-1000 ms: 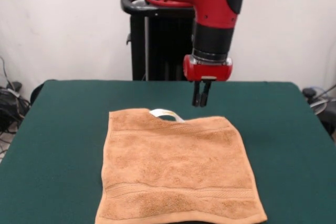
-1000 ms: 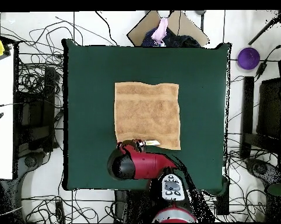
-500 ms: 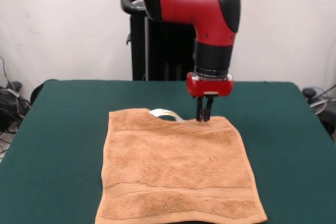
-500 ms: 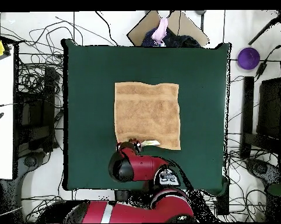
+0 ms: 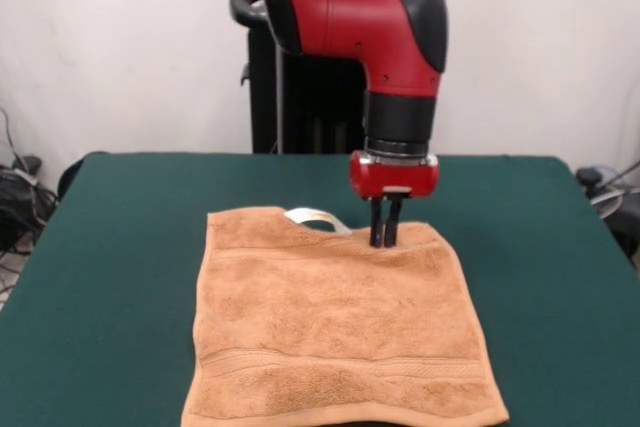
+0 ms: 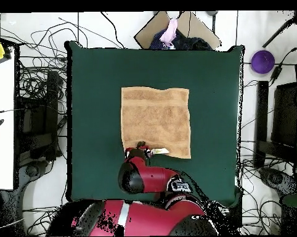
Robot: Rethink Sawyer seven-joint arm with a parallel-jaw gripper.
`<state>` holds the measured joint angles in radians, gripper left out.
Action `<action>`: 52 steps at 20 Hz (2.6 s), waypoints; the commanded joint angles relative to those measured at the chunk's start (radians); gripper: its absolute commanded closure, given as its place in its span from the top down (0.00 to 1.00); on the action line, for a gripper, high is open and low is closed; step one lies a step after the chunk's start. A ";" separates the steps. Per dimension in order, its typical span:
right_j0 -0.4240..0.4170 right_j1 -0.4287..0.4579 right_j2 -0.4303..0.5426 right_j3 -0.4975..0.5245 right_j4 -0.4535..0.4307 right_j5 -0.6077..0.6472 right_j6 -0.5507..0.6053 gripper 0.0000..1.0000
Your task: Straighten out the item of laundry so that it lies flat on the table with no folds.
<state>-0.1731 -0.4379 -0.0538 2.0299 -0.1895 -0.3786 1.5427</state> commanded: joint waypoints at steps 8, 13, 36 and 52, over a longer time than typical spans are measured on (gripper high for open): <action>-0.035 0.016 0.050 0.022 0.023 0.006 0.219 0.00; 0.078 -0.052 -0.076 0.047 0.142 0.282 0.167 0.00; -0.012 -0.082 0.004 0.035 0.006 0.025 0.228 0.00; 0.028 -0.146 -0.039 0.006 0.010 0.040 0.162 0.00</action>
<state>-0.1426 -0.5739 -0.1434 2.0865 -0.1697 -0.3536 1.5427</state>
